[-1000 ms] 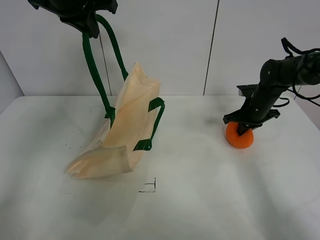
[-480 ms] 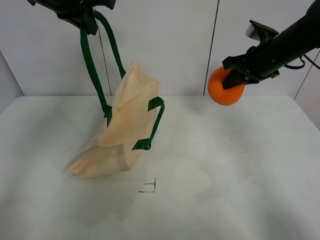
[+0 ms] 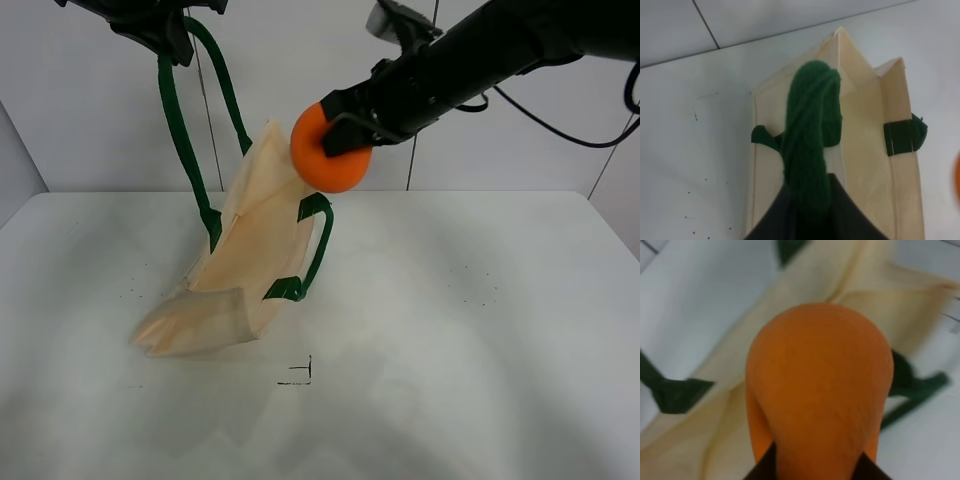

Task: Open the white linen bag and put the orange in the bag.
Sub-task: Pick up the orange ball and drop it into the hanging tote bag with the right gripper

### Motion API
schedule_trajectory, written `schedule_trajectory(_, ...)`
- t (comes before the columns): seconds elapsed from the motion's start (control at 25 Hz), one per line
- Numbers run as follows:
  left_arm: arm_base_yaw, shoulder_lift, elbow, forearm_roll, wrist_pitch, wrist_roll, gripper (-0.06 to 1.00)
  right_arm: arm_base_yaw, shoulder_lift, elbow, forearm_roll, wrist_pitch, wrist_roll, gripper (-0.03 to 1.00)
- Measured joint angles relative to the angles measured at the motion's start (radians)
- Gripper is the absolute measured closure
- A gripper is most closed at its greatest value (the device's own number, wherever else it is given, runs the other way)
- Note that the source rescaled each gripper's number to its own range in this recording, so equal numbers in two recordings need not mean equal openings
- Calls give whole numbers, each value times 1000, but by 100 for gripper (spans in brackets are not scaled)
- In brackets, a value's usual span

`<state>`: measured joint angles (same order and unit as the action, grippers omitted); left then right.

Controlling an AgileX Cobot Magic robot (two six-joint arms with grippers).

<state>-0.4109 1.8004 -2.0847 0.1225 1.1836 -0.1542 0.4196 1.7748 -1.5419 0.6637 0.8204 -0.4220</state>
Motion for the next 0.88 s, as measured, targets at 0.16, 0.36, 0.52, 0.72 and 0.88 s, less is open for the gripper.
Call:
schedule_trajectory(0.16,0,0,0,-2,0,0,94,64,105,0,2,-61,0,96)
schedule_trajectory(0.36,0,0,0,-5,0,0,94,99,219,0,59,-198,-3,96)
schedule_trajectory(0.52,0,0,0,-29,0,0,94,101,281,0,166,-249,-37,96)
schedule_trajectory(0.72,0,0,0,-33,0,0,94,109,306,0,293,-277,-120,96)
schedule_trajectory(0.88,0,0,0,-33,0,0,94,110,324,0,322,-297,-130,96)
